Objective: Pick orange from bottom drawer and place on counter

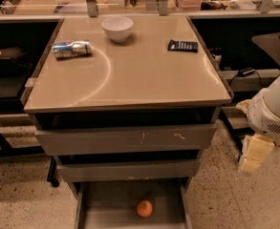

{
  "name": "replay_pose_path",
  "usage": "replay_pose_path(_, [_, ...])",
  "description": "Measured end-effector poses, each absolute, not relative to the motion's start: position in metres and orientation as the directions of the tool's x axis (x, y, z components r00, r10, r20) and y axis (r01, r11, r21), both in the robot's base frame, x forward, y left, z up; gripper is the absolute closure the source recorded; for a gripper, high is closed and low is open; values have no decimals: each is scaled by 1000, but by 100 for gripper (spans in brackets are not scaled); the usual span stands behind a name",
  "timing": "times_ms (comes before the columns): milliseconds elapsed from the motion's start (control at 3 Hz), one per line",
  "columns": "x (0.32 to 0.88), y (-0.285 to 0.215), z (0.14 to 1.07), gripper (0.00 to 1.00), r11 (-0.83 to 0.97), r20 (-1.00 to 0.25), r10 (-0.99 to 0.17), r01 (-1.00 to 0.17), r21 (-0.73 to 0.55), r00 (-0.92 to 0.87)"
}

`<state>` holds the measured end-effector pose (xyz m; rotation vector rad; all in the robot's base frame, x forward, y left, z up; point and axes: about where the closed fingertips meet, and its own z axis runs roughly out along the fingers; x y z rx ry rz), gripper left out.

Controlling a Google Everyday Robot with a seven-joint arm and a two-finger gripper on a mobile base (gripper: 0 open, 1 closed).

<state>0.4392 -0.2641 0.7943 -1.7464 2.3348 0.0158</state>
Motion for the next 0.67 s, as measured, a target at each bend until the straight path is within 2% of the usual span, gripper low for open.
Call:
replay_pose_path(333, [426,-253,757,0,270,-242,-939,-960,-77,-245])
replay_pose_path(667, [397,-238,667,0,257,-360,-903,-966,-14,-235])
